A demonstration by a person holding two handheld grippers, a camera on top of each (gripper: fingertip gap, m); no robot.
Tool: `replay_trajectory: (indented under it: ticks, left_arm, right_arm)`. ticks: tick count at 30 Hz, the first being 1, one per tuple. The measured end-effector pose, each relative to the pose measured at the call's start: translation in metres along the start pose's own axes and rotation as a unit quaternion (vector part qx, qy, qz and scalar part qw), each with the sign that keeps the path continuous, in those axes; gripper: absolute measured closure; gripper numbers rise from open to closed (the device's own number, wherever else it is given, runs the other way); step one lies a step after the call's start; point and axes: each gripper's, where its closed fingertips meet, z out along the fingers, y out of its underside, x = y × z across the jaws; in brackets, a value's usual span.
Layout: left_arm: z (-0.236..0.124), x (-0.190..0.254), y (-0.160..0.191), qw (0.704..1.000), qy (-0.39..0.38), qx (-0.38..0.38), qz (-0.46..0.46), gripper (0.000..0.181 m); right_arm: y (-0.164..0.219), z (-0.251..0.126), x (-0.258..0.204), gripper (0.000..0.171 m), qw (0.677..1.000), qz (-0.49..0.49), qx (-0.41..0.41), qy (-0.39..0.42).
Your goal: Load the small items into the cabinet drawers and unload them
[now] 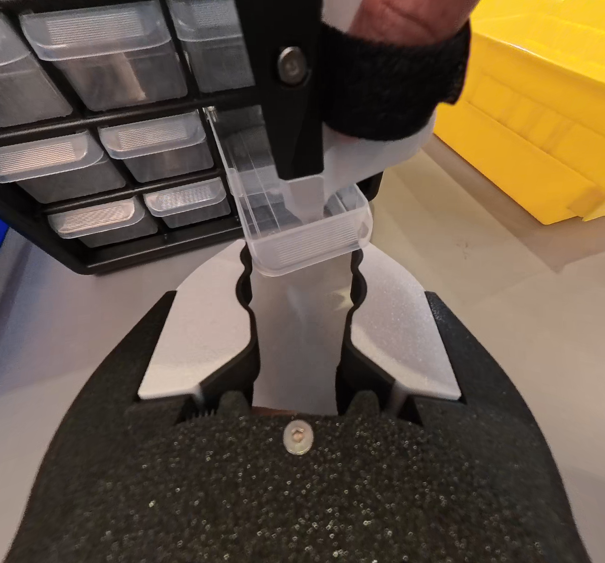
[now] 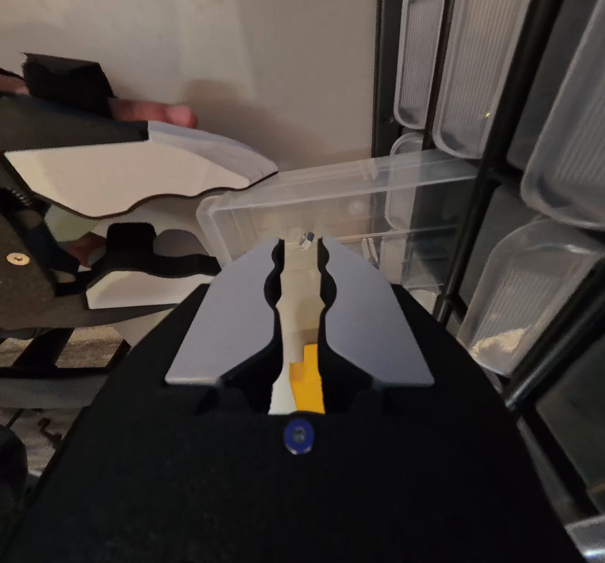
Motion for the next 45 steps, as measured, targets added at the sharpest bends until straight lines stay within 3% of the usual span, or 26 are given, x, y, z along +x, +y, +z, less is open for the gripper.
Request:
replay_trajectory:
  ticks: [4, 7, 11, 15, 18, 22, 25, 29, 32, 36, 45]
  left_arm:
    - [0.0, 0.0, 0.0, 1.0, 0.0, -0.001, -0.001, 0.124]
    - [0.0, 0.0, 0.0, 1.0, 0.001, -0.001, -0.002, 0.124]
    - [0.0, 0.0, 0.0, 1.0, 0.002, -0.001, -0.003, 0.124]
    - [0.0, -0.001, -0.001, 1.0, 0.003, -0.001, -0.005, 0.124]
    - [0.0, -0.001, -0.001, 1.0, 0.004, -0.001, -0.005, 0.124]
    - [-0.001, -0.002, -0.004, 1.0, 0.006, 0.001, -0.005, 0.124]
    - [0.0, -0.003, -0.005, 1.0, 0.008, 0.0, -0.003, 0.124]
    - [0.0, -0.003, -0.005, 1.0, 0.007, 0.0, -0.003, 0.124]
    - [0.001, -0.002, -0.007, 1.0, 0.007, 0.002, -0.001, 0.124]
    - [0.003, -0.001, -0.009, 1.0, 0.005, 0.004, 0.001, 0.124]
    - [0.006, -0.003, -0.008, 1.0, 0.005, 0.0, -0.004, 0.124]
  right_arm:
    - [0.003, 0.004, 0.001, 0.152, 1.0, -0.001, -0.022, 0.003]
    - [0.002, 0.005, 0.001, 0.166, 1.0, 0.0, -0.031, 0.002]
    - [0.003, 0.004, 0.001, 0.167, 0.999, -0.004, -0.031, 0.004]
    - [0.0, -0.011, 0.001, 0.167, 1.0, -0.006, 0.013, 0.009]
    - [0.005, -0.043, 0.002, 0.167, 0.996, -0.007, 0.086, 0.026]
    - [0.05, -0.116, 0.006, 0.167, 0.972, 0.037, 0.222, 0.067]
    - [0.123, -0.145, 0.028, 0.167, 0.943, 0.131, 0.286, 0.111]
    - [0.234, -0.084, 0.066, 0.167, 0.926, 0.281, 0.231, 0.096]
    - [0.273, -0.013, 0.086, 0.167, 0.912, 0.36, 0.195, 0.036]
    - [0.276, 0.048, 0.102, 0.167, 0.909, 0.382, 0.165, 0.014]
    - [0.272, 0.09, 0.108, 0.167, 0.913, 0.392, 0.109, 0.0]
